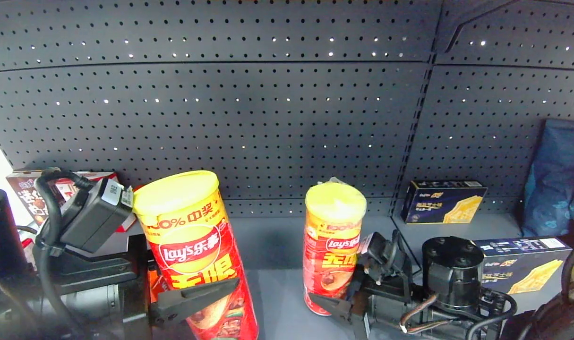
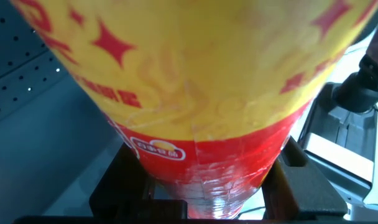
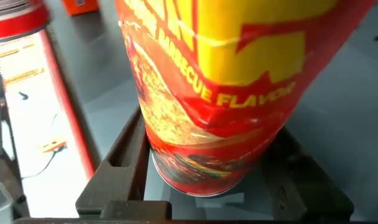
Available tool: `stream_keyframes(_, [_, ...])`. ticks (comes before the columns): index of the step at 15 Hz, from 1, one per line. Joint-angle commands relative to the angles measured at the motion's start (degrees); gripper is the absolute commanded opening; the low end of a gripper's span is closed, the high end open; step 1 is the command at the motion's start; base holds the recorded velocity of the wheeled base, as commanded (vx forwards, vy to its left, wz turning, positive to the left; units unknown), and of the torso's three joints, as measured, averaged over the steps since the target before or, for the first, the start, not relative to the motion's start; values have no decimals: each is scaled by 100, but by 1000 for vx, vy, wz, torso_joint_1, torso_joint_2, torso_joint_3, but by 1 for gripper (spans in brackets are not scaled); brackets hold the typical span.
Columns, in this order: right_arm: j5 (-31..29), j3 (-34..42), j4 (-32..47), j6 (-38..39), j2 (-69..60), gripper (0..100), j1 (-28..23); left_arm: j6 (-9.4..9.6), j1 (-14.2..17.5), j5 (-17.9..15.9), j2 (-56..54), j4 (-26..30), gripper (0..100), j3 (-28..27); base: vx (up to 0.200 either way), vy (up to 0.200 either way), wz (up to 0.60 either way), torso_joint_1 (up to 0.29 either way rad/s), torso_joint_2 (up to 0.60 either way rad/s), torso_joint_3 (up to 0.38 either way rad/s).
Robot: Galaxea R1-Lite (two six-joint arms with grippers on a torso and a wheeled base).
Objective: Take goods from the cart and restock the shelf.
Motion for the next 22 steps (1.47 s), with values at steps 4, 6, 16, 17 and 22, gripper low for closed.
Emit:
stream_keyframes(4, [4, 50, -4, 0, 104, 0, 99, -1, 162, -7, 3, 1, 0, 30, 0, 0, 0, 0, 0, 0])
stream_keyframes(6, [4, 59, -30, 9, 174, 0, 126, -1, 162, -7, -6, 19, 0, 57, 0, 0, 0, 0, 0, 0])
stream_keyframes(16, [-295, 173, -83, -8, 174, 100, 126, 8, 144, -34, 3, 1, 0, 21, 0, 0, 0, 0, 0, 0])
stream_keyframes(17, [-348, 279, -83, -8, 16, 100, 126, 8, 144, -34, 11, 1, 0, 21, 0, 0, 0, 0, 0, 0])
stream_keyframes(22, [-356, 1158, -65, -35, -1258, 100, 126, 8, 136, -43, 3, -8, 0, 48, 0, 0, 0, 0, 0, 0])
